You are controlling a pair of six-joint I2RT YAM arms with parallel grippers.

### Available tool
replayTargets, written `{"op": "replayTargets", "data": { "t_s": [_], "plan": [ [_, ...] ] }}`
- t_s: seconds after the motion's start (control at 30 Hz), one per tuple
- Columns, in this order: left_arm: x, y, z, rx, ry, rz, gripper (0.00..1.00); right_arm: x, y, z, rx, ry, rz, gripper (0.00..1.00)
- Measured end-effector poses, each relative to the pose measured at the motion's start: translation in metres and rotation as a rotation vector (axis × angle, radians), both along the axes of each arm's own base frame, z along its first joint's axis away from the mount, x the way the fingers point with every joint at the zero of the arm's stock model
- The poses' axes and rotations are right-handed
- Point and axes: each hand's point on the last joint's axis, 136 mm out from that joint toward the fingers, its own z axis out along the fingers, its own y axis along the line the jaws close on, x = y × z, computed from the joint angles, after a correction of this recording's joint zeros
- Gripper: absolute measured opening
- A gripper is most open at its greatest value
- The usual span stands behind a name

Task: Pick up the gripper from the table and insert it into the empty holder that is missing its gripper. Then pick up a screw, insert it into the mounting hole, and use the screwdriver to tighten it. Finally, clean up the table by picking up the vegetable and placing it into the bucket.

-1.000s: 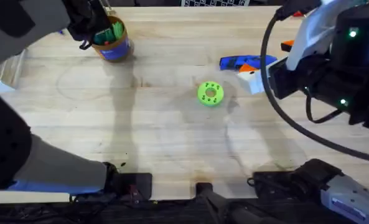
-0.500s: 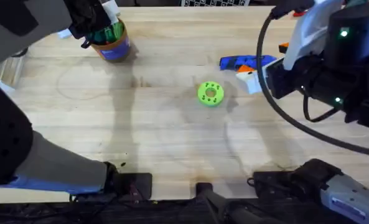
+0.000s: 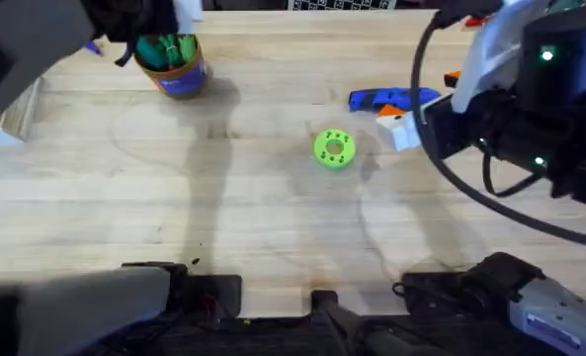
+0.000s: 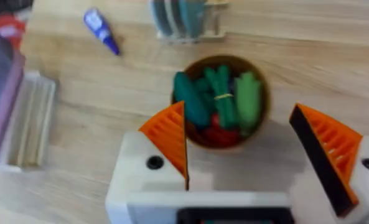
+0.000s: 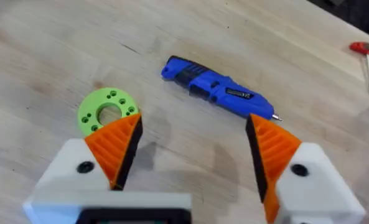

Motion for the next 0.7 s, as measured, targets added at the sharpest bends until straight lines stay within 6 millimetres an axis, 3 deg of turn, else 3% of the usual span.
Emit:
{"op": "replayTargets", "data": {
  "t_s": [0.13,0.23,0.37,0.47,0.57,0.7],
  "plan": [
    [-0.042,-0.047,0.048,0.098,-0.009,-0.204,0.986,-0.008,-0.004,0.013,0.044,-0.036,-0.018,0.991],
    [-0.083,-0.076,0.063,0.172,0.029,-0.363,0.985,-0.015,-0.008,0.03,0.084,-0.096,-0.022,0.991],
    [-0.135,-0.099,0.059,0.236,0.12,-0.527,0.986,-0.027,-0.014,0.046,0.121,-0.151,-0.025,0.991],
    [-0.167,-0.108,0.053,0.254,0.179,-0.628,0.986,-0.038,-0.02,0.043,0.116,-0.133,-0.028,0.992],
    [-0.182,-0.121,0.057,0.238,0.164,-0.711,0.985,-0.045,-0.024,0.037,0.103,-0.108,-0.03,0.991],
    [-0.188,-0.129,0.061,0.221,0.145,-0.754,0.986,-0.045,-0.024,0.036,0.102,-0.103,-0.031,0.991]
  ]
}}
